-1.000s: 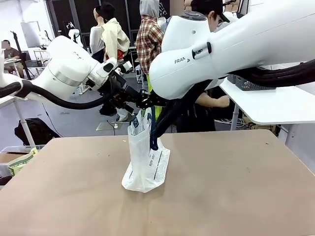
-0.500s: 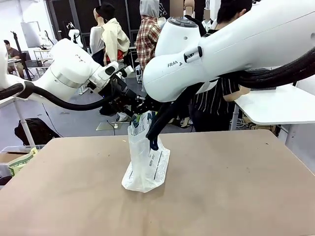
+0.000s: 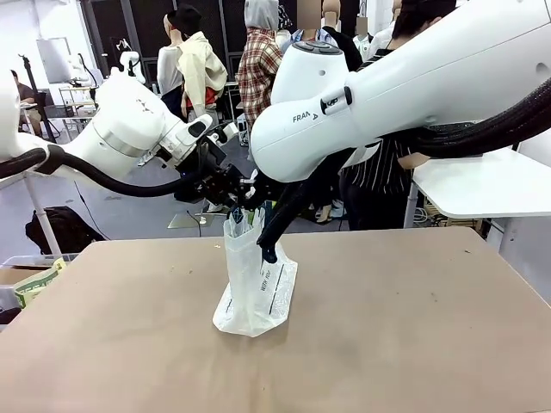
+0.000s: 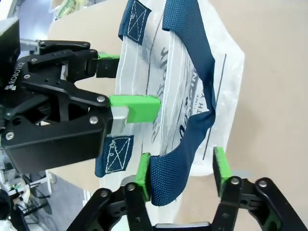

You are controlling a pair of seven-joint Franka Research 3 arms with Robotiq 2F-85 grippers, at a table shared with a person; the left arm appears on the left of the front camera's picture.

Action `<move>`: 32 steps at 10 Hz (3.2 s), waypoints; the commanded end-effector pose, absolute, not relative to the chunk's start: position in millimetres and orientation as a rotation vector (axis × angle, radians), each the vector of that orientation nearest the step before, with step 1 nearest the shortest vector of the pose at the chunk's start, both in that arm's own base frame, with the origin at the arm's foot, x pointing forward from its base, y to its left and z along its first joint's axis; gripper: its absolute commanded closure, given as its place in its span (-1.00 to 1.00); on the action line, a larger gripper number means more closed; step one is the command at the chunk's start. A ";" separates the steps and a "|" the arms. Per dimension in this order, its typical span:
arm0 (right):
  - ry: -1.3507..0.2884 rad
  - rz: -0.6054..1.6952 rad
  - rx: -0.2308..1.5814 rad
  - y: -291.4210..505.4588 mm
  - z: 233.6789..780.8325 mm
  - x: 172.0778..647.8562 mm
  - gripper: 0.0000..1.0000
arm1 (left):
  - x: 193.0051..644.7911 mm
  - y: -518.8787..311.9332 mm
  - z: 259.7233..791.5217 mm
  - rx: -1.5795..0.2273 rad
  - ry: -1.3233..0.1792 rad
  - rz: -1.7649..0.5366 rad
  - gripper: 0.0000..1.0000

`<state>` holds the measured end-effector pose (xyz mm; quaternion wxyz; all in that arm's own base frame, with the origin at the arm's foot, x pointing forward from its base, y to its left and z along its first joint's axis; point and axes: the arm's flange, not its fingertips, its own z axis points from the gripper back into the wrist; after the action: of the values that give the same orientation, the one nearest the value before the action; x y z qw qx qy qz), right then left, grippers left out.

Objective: Transfer purchased items from the store into the shopping bag.
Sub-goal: Open the Reusable shopping bag in the center of the table.

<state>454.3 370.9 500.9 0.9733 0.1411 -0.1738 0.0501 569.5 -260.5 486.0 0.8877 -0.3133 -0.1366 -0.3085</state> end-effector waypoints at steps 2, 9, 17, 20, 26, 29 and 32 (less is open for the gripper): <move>-0.346 0.101 0.235 375.2 504.7 460.5 1.00 | 575.8 -258.8 493.8 -0.628 -0.261 -0.628 1.00; -0.338 0.100 0.214 381.0 509.1 460.5 1.00 | 563.4 -211.0 505.1 -0.523 -0.275 -0.516 1.00; -0.350 0.355 0.129 437.1 489.3 499.3 1.00 | 451.2 -83.7 498.2 -0.445 -0.534 -0.072 1.00; -0.279 0.406 0.119 449.8 486.1 491.7 1.00 | 455.9 -76.9 483.0 -0.488 -0.414 -0.051 1.00; -0.259 0.314 0.038 439.0 485.3 452.2 1.00 | 492.1 -75.2 473.1 -0.480 -0.373 -0.076 1.00; -0.256 0.286 0.052 431.9 476.1 457.8 1.00 | 495.5 -79.2 466.7 -0.474 -0.331 -0.105 1.00; -0.237 0.326 0.064 439.3 483.9 460.0 1.00 | 490.8 -78.8 462.4 -0.477 -0.350 -0.077 1.00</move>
<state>460.9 439.6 484.4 0.9794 0.0328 -0.1185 0.1604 491.3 -81.6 462.4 0.9559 -0.2366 -0.1686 -0.0441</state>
